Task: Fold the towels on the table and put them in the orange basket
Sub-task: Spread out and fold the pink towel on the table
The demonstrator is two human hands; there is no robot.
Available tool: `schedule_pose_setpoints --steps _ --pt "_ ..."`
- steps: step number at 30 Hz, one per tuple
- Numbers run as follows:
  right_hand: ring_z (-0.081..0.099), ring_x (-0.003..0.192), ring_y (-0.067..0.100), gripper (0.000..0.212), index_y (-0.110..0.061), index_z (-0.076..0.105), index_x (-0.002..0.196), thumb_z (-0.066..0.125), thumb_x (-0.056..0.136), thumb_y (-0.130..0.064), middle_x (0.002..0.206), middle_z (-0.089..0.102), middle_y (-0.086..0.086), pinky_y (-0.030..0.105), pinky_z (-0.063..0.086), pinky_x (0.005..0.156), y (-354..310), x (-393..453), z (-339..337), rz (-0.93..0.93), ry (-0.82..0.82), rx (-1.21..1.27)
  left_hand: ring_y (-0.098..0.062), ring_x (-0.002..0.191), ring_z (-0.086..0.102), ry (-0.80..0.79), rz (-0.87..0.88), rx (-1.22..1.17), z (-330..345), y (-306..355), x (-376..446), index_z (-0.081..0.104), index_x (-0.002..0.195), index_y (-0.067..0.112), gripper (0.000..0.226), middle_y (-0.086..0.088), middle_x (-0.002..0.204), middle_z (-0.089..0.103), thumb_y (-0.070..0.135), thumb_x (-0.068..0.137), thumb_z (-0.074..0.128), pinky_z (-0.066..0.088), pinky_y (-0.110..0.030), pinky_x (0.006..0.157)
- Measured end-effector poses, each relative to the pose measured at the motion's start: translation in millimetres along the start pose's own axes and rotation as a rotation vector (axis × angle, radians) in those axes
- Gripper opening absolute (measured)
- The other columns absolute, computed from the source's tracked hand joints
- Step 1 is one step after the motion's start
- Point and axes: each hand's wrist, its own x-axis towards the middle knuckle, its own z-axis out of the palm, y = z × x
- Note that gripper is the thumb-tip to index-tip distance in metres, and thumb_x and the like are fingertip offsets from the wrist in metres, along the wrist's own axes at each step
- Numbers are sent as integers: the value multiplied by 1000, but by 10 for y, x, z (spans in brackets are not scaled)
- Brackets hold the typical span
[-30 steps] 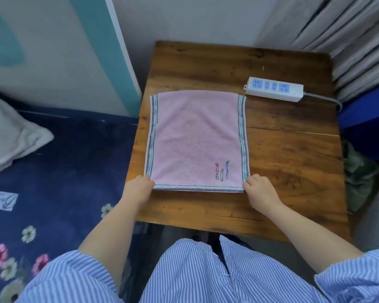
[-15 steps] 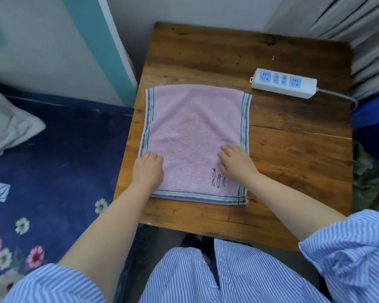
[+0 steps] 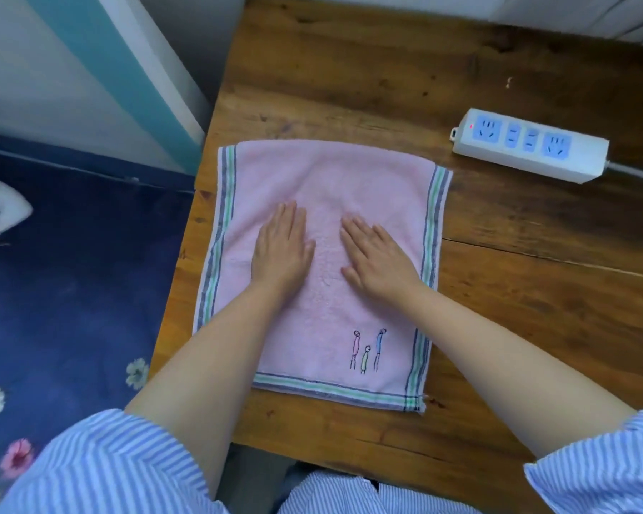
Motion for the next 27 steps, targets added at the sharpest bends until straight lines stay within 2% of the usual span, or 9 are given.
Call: schedule_pose_setpoints --steps 4,8,10,13,15,18,23,27 --pt "-13 141 15 64 -14 -9 141 24 96 -44 148 -18 0 22 -20 105 243 -54 26 58 40 -25 -20 145 3 9 22 10 92 -120 -31 13 146 13 58 -7 156 7 33 96 34 -1 -27 112" --pt "-18 138 11 61 -17 -8 143 19 95 -45 151 -16 -2 29 -13 110 533 -73 -64 241 82 8 -18 144 -2 -17 19 87 81 -249 -44 12 146 20 63 -2 156 4 47 89 18 -14 -28 110" --pt "-15 139 11 61 -17 -6 144 18 95 -45 153 -14 -1 31 -10 110 682 -98 -142 330 92 34 -15 143 -6 -26 7 113 67 -358 -36 9 146 22 61 -1 156 0 47 92 17 -17 -29 109" --pt "-9 143 16 62 -15 -2 145 20 95 -45 156 -6 3 35 -6 113 800 -124 -244 427 68 44 -16 144 -5 -40 -47 83 -13 -522 25 10 147 20 59 -2 157 0 45 94 20 -9 -37 114" --pt "-6 143 19 61 -12 2 145 22 96 -42 156 -2 6 36 -6 113 760 -95 -293 468 109 44 -19 145 0 -16 -68 86 -97 -591 117 12 147 15 58 -5 156 4 40 96 24 -3 -40 115" --pt "-3 144 22 58 -8 6 145 25 97 -34 156 2 10 32 -9 110 547 60 -353 416 206 54 -20 144 3 9 -19 92 -211 -594 287 14 146 10 56 -7 156 8 33 97 29 0 -38 116" --pt "-4 144 21 57 -10 5 145 28 97 -30 156 -2 8 31 -9 113 96 588 -334 250 193 104 -20 145 1 4 148 -10 -224 -337 608 11 146 11 56 -8 156 4 28 98 33 -7 -29 113" --pt "-2 144 19 56 -16 9 146 30 96 -34 156 2 2 35 -7 114 17 895 -301 247 198 82 -17 145 1 35 192 23 -182 -315 858 12 146 18 54 -3 156 4 30 98 32 -9 -30 112"
